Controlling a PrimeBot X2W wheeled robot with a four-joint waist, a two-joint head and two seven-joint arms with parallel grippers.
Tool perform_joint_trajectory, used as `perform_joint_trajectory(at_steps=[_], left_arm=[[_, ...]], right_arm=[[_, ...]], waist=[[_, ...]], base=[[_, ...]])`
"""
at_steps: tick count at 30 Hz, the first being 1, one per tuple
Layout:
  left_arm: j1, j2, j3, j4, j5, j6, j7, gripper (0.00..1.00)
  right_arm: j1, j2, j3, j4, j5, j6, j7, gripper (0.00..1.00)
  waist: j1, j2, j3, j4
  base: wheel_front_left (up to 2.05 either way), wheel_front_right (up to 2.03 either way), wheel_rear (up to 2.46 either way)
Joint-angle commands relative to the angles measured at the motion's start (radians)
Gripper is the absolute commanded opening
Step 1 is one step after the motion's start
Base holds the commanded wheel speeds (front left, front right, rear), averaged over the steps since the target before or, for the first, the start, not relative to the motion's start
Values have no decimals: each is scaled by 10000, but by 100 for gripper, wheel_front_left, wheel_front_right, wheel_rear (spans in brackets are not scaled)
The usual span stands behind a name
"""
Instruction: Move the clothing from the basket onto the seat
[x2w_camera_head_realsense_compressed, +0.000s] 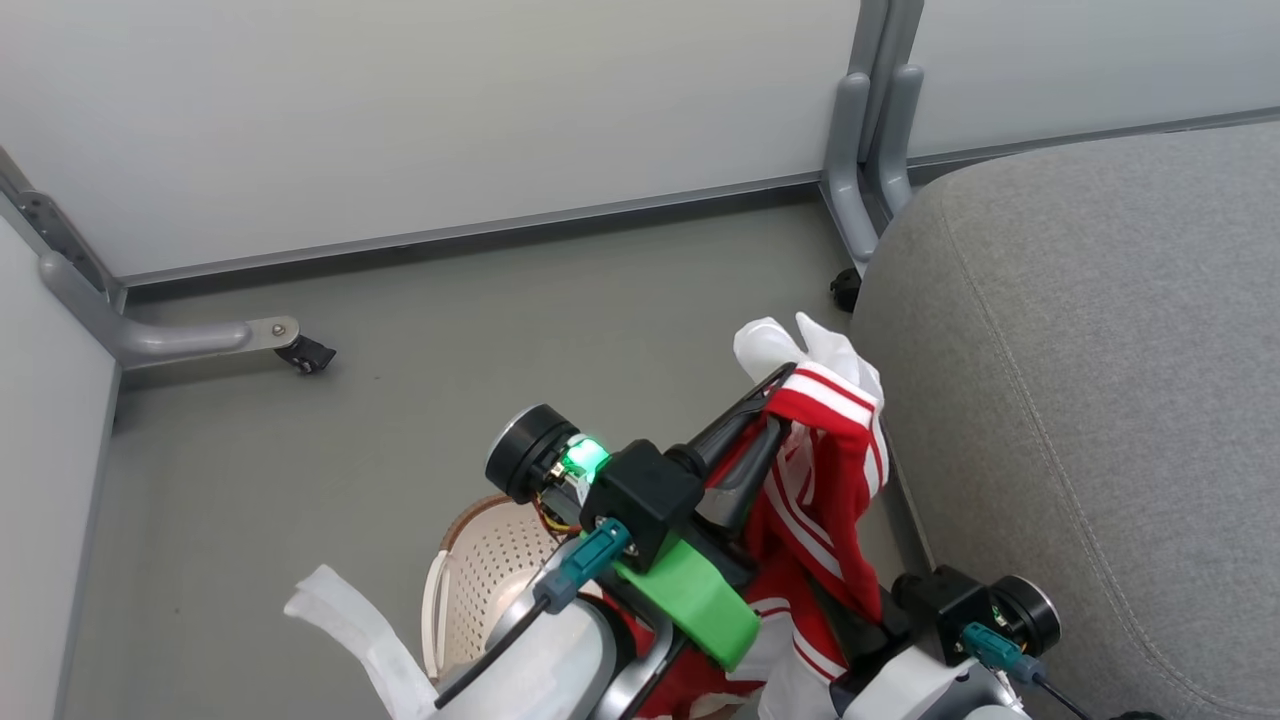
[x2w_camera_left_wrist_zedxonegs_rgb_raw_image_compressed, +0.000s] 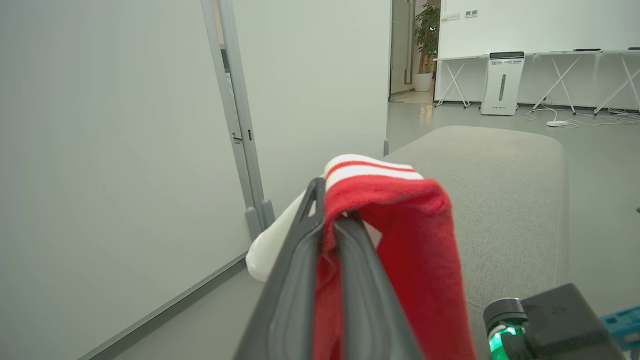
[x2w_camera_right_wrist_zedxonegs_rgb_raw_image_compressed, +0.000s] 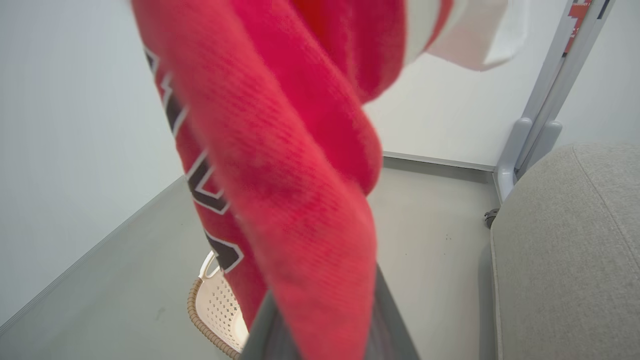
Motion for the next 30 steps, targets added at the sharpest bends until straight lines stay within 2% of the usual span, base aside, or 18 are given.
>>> perform_joint_trajectory(at_steps=[1,8,9,10,11,20,30], left_arm=[[148,70,18,33,8,45,-46,0],[202,70,83,175,-231,113,-47,0],[201,66,121,192,-247,174,-67,28],[196,64,125,212,-273,190,-70,76],[188,61,140,228,-292,217,-83,100],[231,186,172,629,-283,351,-139,100],[335,345,363,1043,-352,553,-524,100]], right_arm=[[68,-51,15,-88,82,-3,-7,0],[148,-64,45,-294,487,-3,-7,0],[158,-63,66,-326,563,-3,-7,0],[153,-70,82,-366,606,-3,-7,0],[154,-69,71,-410,652,-3,-7,0],[122,62,-72,-889,1485,-3,-8,0],[-200,40,-349,-1487,1276,-3,-8,0]], waist=[[1,0,27,9],[1,0,103,45],[1,0,113,50],[1,0,124,52],[1,0,137,56],[1,0,213,27],[1,0,458,-147]], base=[[0,0,0],[0,0,0],[0,0,0],[0,0,0],[0,0,0],[0,0,0],[0,0,0]])
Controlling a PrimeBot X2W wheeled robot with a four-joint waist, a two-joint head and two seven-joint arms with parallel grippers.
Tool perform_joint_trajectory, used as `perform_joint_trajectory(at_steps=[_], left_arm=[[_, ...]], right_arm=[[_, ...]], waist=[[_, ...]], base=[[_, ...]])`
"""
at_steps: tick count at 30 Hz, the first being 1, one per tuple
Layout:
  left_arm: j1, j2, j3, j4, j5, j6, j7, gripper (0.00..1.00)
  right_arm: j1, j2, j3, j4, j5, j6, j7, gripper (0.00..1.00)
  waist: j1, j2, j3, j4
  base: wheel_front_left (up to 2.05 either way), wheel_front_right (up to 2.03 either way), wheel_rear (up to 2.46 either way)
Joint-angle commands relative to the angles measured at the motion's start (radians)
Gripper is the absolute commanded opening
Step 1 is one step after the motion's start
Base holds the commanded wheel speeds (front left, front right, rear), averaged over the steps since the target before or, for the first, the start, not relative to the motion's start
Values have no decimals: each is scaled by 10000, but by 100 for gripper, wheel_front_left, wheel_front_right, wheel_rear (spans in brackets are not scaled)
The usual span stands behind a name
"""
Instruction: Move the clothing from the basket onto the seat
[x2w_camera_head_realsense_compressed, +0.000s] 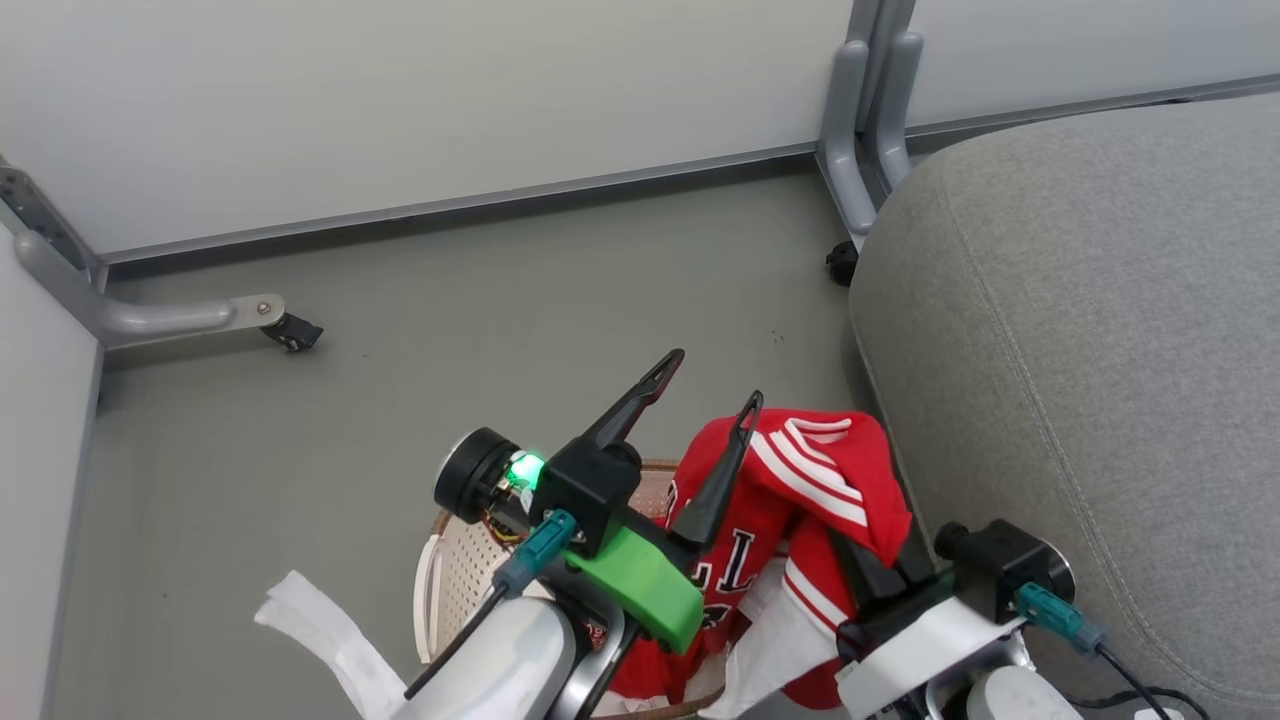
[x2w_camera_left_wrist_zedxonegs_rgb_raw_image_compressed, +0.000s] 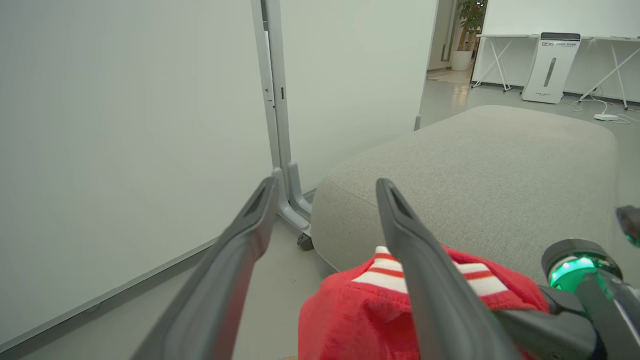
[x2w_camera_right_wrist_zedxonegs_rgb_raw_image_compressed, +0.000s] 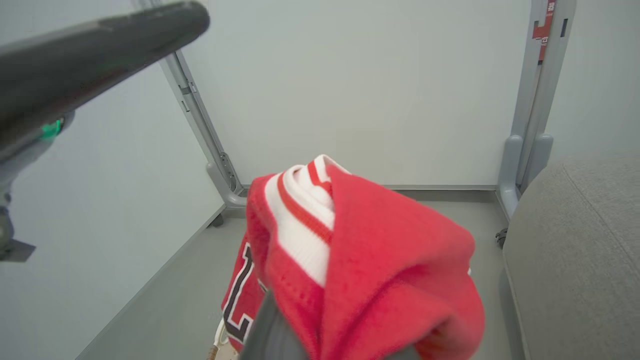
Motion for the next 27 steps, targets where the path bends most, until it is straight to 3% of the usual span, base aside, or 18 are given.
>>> perform_joint_trajectory(at_steps=[1,14,27], left_arm=[[213,82,72,70,-80,49,-151,100],[279,616,260,1008,1,-399,-1445,100],[-130,1089,198,1578,413,-635,-1637,100]], right_arm=[[-192,-24,-126,-170,-90,-3,-10,0],[-562,75,-1345,-1507,-178,-3,-9,0],[-219,168,-2228,-2800,-237,-3,-10,0]], waist=[[0,0,101,-135],[0,0,946,-1477],[0,0,2005,-3551]], base=[[0,0,0],[0,0,0],[0,0,0]])
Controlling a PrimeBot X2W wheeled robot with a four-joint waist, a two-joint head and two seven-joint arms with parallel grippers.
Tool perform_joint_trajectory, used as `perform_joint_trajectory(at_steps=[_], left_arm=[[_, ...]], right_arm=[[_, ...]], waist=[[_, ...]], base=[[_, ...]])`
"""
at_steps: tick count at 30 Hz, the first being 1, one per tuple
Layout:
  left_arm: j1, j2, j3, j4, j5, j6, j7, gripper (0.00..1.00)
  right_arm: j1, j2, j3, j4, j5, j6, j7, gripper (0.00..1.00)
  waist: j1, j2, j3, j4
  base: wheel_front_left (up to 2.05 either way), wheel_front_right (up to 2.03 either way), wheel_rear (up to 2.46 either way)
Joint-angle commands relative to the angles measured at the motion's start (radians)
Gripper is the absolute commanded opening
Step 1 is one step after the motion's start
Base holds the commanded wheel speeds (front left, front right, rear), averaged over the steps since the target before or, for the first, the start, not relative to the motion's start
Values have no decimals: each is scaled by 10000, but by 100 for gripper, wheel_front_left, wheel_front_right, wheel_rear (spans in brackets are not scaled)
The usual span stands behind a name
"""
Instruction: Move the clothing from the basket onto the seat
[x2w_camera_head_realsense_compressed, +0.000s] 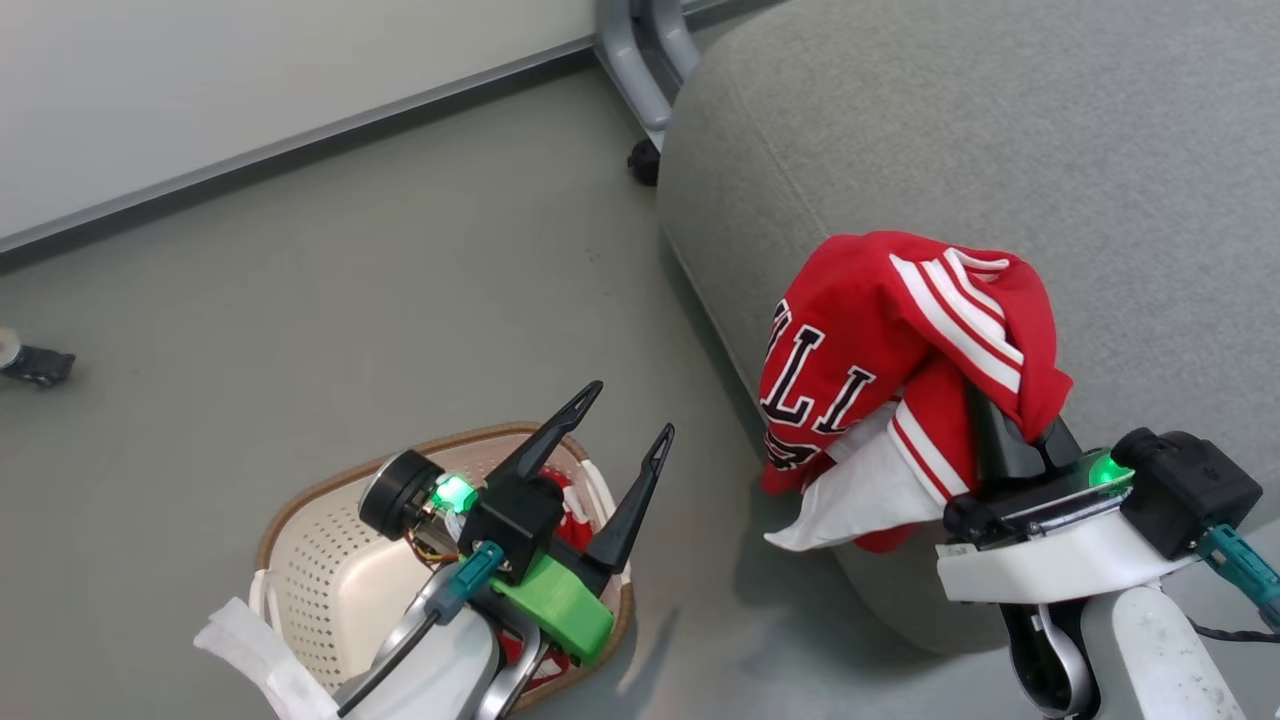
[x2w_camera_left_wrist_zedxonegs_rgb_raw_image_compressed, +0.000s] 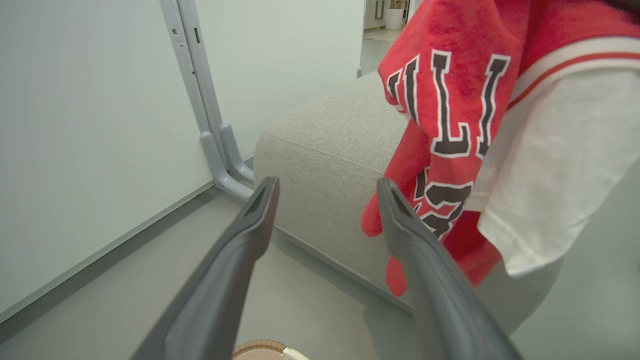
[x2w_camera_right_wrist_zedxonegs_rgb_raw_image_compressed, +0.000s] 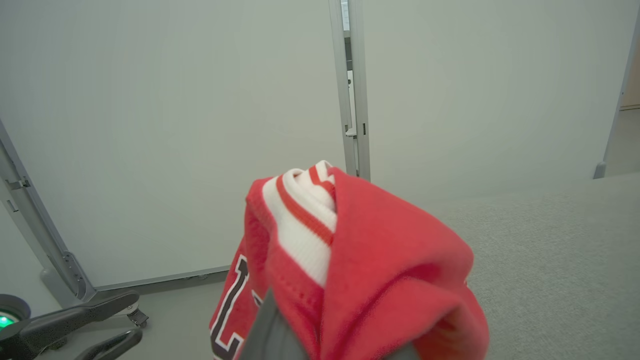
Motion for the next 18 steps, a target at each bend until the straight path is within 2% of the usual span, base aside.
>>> perform_joint_trajectory(at_steps=[1,13,18], left_arm=[[-218,127,-12,27,87,-46,-24,100],[-654,514,-370,-136,369,-244,420,100],[-923,643,-691,-424,540,-415,777,100]], right_arm=[[120,20,-42,-124,29,-3,-10,0],[59,50,-531,-772,642,-3,-10,0],[-677,40,-1519,-1181,438,-6,-8,0]], waist=[[0,-1,710,-966],[0,-1,1794,-2632],[0,-1,2439,-2746]], base=[[0,0,0],[0,0,0],[0,0,0]])
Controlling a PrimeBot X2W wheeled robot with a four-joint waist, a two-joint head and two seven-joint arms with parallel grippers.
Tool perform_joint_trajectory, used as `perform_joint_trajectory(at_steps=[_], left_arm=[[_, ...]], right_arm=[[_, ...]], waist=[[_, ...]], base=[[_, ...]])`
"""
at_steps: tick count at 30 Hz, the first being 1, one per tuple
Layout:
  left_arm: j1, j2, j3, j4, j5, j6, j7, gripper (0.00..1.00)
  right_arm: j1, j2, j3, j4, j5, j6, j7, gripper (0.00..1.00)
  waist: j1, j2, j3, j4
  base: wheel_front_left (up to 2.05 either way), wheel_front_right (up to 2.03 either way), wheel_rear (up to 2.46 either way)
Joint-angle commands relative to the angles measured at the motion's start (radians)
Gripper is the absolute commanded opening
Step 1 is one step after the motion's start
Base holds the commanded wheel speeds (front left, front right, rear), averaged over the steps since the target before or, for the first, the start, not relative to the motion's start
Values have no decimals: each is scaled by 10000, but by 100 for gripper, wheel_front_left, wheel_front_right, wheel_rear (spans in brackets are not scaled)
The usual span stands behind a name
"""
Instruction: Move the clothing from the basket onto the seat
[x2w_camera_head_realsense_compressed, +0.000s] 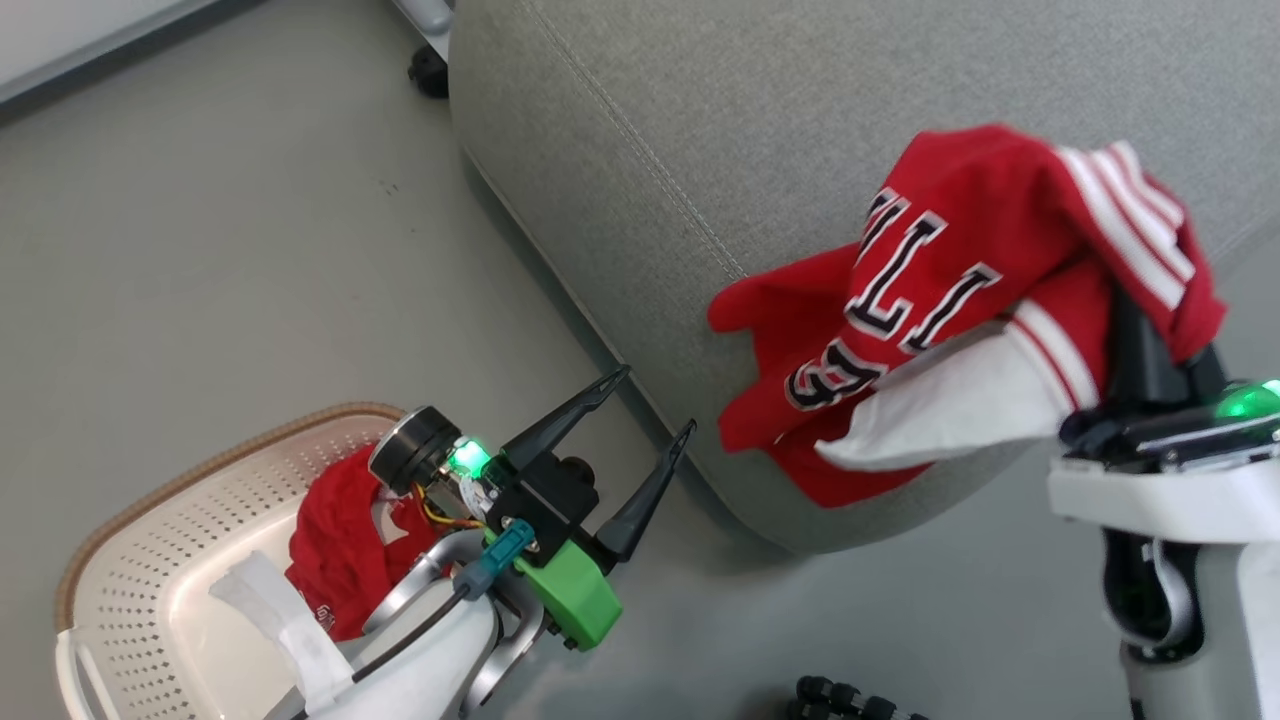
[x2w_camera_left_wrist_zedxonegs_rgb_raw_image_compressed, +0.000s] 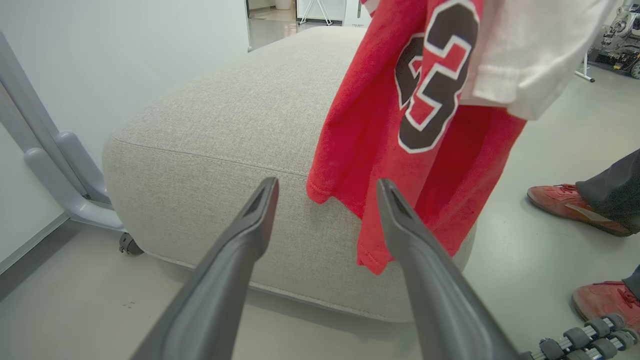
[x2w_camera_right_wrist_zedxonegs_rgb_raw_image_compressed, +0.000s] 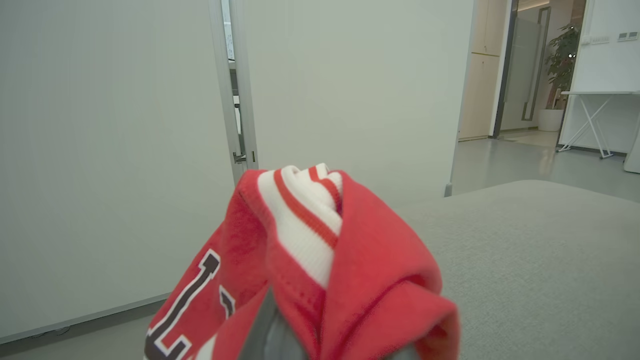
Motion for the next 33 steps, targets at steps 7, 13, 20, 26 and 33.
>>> perform_joint_trajectory(at_steps=[7,13,20,26,33], left_arm=[[-638,295,-262,-586,280,-166,373,100],[-1173,444,-505,-1255,481,-312,620,100],[-1745,621,-758,-1866,641,-420,932,100],[-2112,588,-1021,-1955,565,-476,1162,100],[-2290,442,-1351,-1759,317,-531,1058,100]], right_arm=[[-2255,-47,-1564,-206,-857,-10,-7,0],[-4047,-728,-2605,942,-1201,-10,-6,0],[-5750,-1319,-2996,3592,-1217,-10,-5,0],[-6840,-1642,-3297,5639,-1415,-10,-6,8],[-6619,-1470,-3526,6257,-2113,-10,-6,100]], waist=[[0,-1,1848,-100],[0,-1,2779,660],[0,-1,3608,1439],[0,-1,4113,2040],[0,-1,4114,2468]], base=[[0,0,0],[0,0,0],[0,0,0],[0,0,0],[0,0,0]])
